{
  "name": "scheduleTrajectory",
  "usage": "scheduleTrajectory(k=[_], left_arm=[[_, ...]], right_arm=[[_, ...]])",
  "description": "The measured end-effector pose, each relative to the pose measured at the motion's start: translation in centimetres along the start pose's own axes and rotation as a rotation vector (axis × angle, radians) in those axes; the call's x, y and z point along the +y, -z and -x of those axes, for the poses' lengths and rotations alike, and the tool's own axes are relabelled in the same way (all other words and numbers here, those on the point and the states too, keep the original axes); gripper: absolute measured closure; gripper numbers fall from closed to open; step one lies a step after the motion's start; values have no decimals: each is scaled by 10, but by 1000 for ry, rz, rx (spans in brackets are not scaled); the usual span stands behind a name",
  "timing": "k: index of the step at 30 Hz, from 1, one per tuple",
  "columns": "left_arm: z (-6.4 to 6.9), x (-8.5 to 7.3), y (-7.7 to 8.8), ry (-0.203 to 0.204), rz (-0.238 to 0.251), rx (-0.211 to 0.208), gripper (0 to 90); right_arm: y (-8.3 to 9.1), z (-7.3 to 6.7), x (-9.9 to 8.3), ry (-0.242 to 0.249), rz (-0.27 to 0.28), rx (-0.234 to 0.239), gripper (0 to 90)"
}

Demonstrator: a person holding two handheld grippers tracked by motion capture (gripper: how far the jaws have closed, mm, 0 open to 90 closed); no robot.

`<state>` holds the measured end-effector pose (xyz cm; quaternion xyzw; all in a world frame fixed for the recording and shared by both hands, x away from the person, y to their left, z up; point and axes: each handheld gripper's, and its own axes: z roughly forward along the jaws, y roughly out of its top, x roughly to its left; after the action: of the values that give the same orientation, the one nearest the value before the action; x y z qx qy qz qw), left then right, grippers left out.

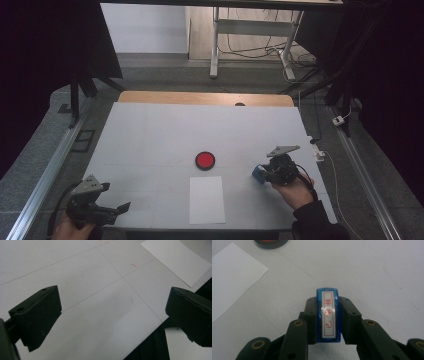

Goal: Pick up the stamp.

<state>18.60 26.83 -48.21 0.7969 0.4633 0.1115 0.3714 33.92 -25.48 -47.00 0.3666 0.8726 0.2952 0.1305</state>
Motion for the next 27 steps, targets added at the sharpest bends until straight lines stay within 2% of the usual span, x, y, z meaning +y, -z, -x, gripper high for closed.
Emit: scheduleTrajectory(k=[3, 11, 22, 27], left_arm=[[0, 0, 0, -1, -1, -1, 10], [0, 0, 0, -4, -3, -1, 9], [1, 0, -1, -11, -7, -2, 10], [2, 1, -2, -24, -22, -3, 11]], right_arm=[[2, 0, 0, -3, 2, 4, 701], [8, -2, 1, 36, 38, 9, 701], [14, -3, 3, 25, 70, 16, 701], [18, -4, 5, 36, 81, 24, 701]])
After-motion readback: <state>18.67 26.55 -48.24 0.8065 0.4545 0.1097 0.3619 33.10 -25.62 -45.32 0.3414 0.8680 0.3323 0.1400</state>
